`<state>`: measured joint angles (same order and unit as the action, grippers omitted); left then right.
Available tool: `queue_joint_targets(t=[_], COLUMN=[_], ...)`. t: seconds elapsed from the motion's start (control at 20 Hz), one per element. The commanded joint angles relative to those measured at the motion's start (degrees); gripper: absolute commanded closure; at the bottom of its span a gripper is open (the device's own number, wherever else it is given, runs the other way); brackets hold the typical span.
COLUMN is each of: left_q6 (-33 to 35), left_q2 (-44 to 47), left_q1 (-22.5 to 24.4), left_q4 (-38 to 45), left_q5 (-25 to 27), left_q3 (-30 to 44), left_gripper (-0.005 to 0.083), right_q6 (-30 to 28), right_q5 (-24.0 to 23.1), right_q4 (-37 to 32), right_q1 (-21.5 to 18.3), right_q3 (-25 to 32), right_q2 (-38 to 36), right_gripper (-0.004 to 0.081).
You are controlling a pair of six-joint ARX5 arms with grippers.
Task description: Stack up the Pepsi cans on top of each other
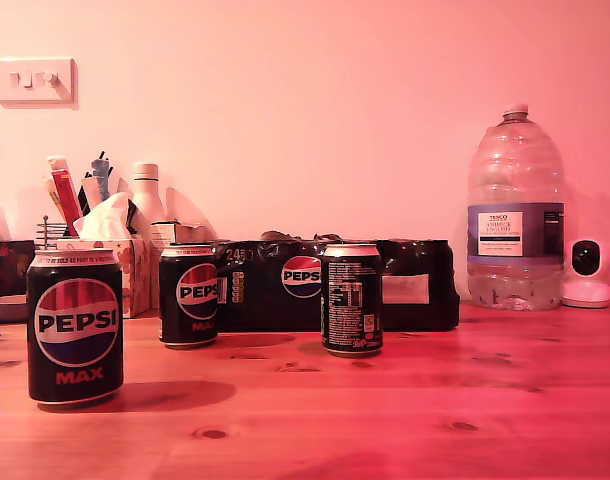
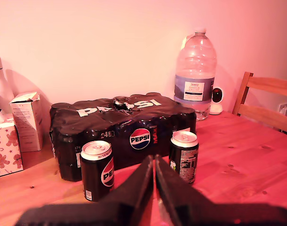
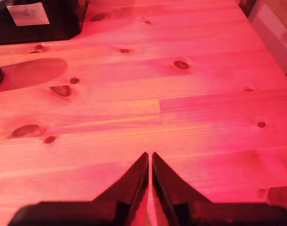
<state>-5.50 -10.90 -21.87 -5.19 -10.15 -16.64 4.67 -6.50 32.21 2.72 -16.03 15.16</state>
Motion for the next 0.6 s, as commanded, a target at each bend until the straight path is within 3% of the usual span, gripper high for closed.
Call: queue_joint_targets(t=[0.0, 0.3, 0.55], left_q6=[-3.93, -3.93, -3.98], left_q2=[0.09, 0.09, 0.09], left_q1=[0.07, 0.07, 0.07], left_q4=[-14.82, -14.25, -12.79], left_q5=[-7.34, -7.08, -3.19], left_q3=[1.16, 1.16, 1.22], left_gripper=[0.0793, 0.0793, 0.0793], right_q6=[8.00, 8.00, 8.00], right_q5=[4.68, 4.68, 6.80], right_q4=[-12.72, -12.70, -13.42], right_q1=[0.26, 0.26, 0.26], right_q3=[0.33, 0.33, 0.33], right_q2=[0.04, 0.04, 0.04], right_gripper=[0.0781, 0.0781, 0.0781])
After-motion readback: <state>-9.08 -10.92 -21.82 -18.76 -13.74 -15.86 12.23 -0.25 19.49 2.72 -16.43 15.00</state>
